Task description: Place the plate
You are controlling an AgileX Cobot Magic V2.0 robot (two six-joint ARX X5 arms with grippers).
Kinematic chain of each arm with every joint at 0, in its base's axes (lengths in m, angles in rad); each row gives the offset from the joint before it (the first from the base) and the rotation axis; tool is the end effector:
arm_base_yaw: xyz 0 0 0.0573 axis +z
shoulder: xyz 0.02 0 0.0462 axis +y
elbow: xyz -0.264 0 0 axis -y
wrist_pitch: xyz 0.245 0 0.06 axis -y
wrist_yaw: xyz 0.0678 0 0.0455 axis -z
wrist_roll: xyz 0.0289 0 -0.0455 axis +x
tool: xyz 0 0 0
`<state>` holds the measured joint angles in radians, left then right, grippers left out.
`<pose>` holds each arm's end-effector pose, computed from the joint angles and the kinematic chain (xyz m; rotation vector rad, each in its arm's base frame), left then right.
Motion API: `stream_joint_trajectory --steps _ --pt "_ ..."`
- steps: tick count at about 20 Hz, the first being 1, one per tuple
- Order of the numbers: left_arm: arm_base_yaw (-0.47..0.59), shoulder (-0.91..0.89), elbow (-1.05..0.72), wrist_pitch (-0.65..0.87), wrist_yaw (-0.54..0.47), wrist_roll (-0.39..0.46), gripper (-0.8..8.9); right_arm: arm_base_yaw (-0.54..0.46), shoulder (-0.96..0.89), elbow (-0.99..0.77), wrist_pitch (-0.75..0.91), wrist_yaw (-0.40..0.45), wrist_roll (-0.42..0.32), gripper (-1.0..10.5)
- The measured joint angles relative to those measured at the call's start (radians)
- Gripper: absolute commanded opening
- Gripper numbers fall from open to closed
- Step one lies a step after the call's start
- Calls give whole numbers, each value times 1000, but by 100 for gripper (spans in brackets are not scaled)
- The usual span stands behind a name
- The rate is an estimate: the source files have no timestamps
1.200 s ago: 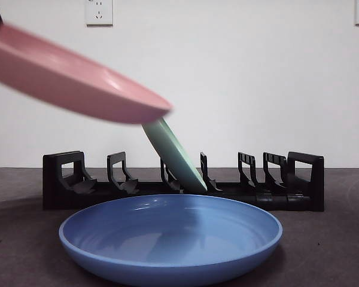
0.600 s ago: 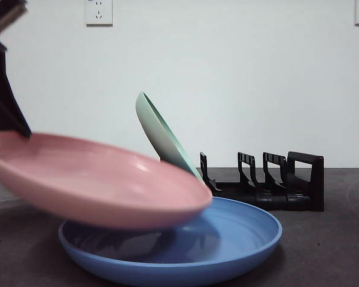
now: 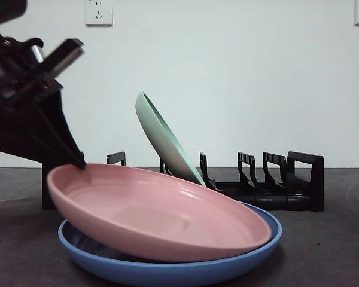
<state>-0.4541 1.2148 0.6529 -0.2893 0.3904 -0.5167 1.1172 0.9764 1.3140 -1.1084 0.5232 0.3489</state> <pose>0.2015 -0.1106 0.2001 -0.4270 1.0578 -0.5466 0.0787 0.1285 0.3953 -0.2403 0.6156 0.4573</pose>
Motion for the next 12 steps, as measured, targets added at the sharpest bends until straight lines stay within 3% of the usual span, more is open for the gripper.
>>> stream_joint_trajectory --steps 7,10,12 --pt "-16 76 0 32 0 -23 43 0 0 0 0 0 0 207" --pt "-16 76 0 34 0 -24 239 0 0 0 0 0 0 207" --pt "-16 76 0 34 0 -24 291 0 0 0 0 0 0 207"
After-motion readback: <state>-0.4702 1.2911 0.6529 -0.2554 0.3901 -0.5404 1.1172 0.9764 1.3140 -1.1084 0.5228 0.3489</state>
